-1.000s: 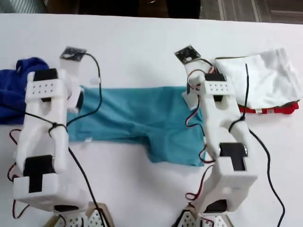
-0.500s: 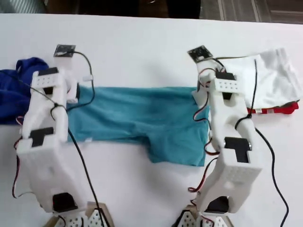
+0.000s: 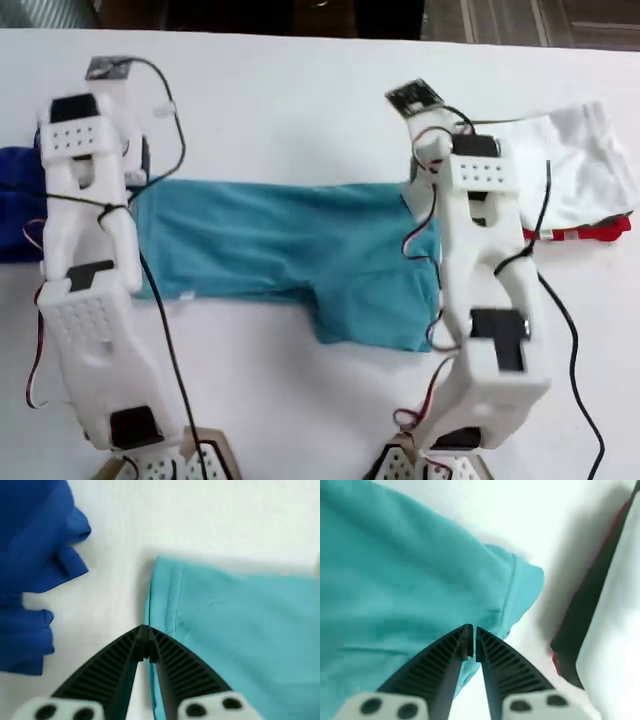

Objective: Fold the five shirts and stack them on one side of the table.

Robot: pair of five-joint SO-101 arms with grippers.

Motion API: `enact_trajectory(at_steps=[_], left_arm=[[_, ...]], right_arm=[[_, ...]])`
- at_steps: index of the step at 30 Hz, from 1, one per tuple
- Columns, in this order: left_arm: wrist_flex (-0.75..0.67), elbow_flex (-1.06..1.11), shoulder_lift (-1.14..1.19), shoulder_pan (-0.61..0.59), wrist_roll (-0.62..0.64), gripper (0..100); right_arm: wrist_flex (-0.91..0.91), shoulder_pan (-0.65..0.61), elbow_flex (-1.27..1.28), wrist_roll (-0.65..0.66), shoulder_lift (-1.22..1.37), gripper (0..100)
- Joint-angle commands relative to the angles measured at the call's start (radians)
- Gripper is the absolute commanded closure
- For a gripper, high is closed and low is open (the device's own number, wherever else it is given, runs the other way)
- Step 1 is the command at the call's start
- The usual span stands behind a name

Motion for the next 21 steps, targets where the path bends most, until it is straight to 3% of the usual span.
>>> enact_trajectory(at_steps=[1, 4, 10, 15, 21], left_arm=[[0.175, -0.193, -0.015, -0.005, -0.002, 97], [0.186, -0.174, -0.043, -0.017, -0.006, 97], [0.121, 0.225, -0.236, 0.017, -0.032, 97], [-0.137, 0.728, -0.563, 0.066, -0.037, 97], [-0.609, 1.365, -0.852, 0.109, -0.038, 97]], right_arm=[[0.147, -0.079, -0.038, 0.074, -0.168, 97.8], [0.257, -0.153, 0.006, 0.127, -0.257, 97.7], [0.321, -0.297, 0.273, 0.163, -0.463, 90.9], [0.232, -0.404, 0.585, 0.167, -0.639, 88.5], [0.061, -0.487, 0.924, 0.167, -0.71, 88.3]])
